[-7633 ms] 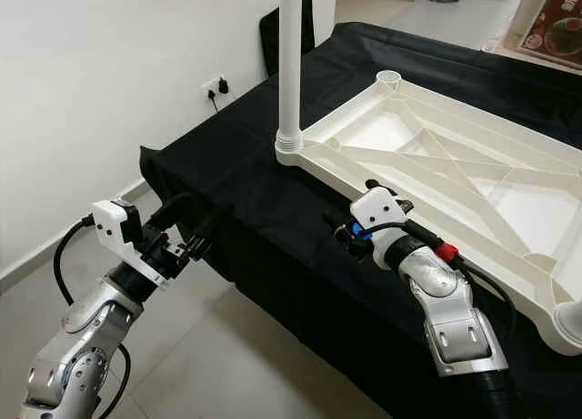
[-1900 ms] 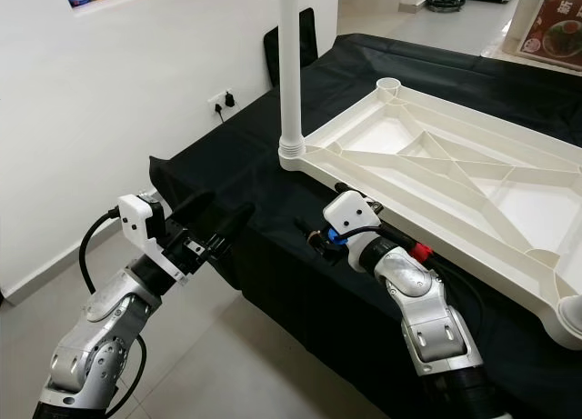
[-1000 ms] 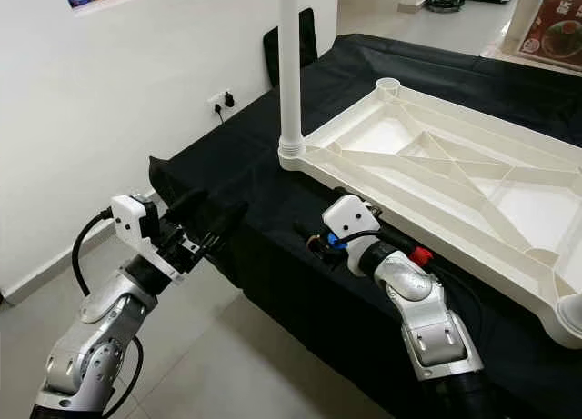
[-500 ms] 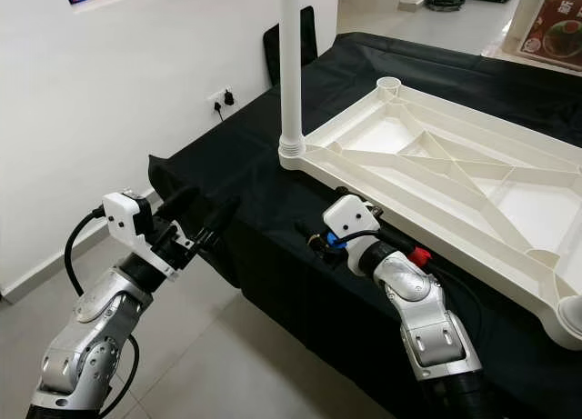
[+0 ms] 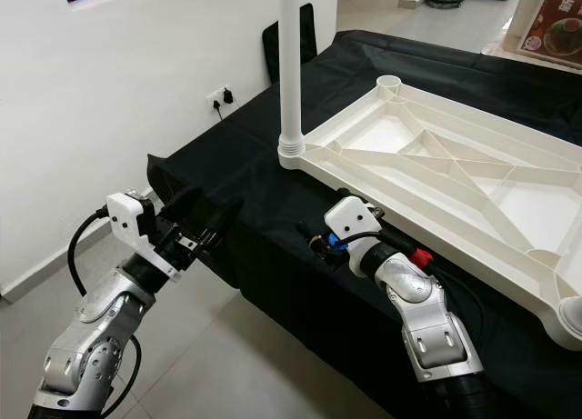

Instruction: Building children table

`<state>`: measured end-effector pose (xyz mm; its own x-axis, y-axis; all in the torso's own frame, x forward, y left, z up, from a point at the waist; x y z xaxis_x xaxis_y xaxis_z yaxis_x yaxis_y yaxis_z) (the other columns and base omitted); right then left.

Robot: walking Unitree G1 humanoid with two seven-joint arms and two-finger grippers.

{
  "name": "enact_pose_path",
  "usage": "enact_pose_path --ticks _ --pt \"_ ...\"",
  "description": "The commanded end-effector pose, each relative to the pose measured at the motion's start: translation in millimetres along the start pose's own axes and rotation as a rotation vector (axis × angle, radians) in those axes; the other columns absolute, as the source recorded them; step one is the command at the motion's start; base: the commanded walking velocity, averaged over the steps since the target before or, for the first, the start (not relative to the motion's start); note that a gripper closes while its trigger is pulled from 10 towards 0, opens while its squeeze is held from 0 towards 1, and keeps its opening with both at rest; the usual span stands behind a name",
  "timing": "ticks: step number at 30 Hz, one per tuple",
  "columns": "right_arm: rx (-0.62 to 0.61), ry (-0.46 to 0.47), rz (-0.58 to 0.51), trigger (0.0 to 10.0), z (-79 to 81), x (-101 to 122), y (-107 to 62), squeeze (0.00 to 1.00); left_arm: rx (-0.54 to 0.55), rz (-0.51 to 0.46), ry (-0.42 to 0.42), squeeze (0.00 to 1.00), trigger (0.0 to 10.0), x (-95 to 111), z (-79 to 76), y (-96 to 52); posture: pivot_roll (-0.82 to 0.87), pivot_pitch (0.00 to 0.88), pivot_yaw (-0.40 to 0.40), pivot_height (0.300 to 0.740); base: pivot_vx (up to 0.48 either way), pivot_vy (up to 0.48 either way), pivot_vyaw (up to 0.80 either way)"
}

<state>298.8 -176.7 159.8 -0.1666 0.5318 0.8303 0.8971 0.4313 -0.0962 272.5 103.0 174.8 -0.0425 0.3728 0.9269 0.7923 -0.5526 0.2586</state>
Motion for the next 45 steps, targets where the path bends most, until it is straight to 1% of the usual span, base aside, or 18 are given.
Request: enact_pose_path --ticks 1,12,18,22,27,35,45 --pt "0.007 0.004 0.005 10.0 2.8 -0.5 -0.3 0.0 0.003 0.002 0.025 0.0 10.0 1.1 1.8 -1.8 -0.1 0.1 0.03 0.74 0.0 0.0 0.0" --pt "0.005 0.001 0.001 10.0 1.3 0.3 1.5 0.0 -0.011 0.005 0.023 0.0 10.0 0.1 -0.3 0.6 -0.1 0.086 0.029 0.74 0.0 0.0 0.0" --pt "0.004 0.001 -0.004 10.0 0.2 1.3 4.8 0.0 -0.026 0.008 0.023 0.0 10.0 0.0 -1.1 3.5 -0.1 0.084 0.031 0.74 0.0 0.0 0.0" --pt "0.006 0.005 -0.002 10.0 1.6 0.2 7.1 0.0 -0.04 0.017 0.025 0.0 10.0 -0.6 -1.0 2.8 -0.09 0.082 0.032 0.74 0.0 0.0 0.0" --pt "0.007 0.007 -0.007 10.0 3.1 0.0 6.6 0.0 -0.05 0.018 0.026 0.0 10.0 -0.5 -3.3 2.7 -0.09 0.063 0.035 0.74 0.0 0.0 0.0" --pt "0.017 0.008 -0.015 10.0 5.7 1.0 5.3 0.0 -0.053 0.014 0.024 0.0 10.0 -0.2 -4.1 3.0 -0.09 0.068 0.033 0.74 0.0 0.0 0.0" --pt "0.02 -0.002 -0.014 10.0 2.2 1.9 4.7 0.0 -0.051 0.012 0.016 0.0 10.0 -1.1 -4.0 5.5 -0.1 0.073 0.03 0.74 0.0 0.0 0.0"
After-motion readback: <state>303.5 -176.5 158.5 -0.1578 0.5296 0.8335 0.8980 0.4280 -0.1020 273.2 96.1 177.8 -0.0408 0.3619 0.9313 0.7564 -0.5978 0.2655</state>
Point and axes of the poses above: a point about 5 cm out from each wrist's last joint towards the gripper, its own y axis pointing out of the wrist towards the gripper, its own x axis along the axis of the wrist's last joint, z = x × y, the point moved 1 cm from there along y, pointing out of the wrist towards the gripper, and after that the axes turned 4 degrees about -y, right-handed, at the moved point
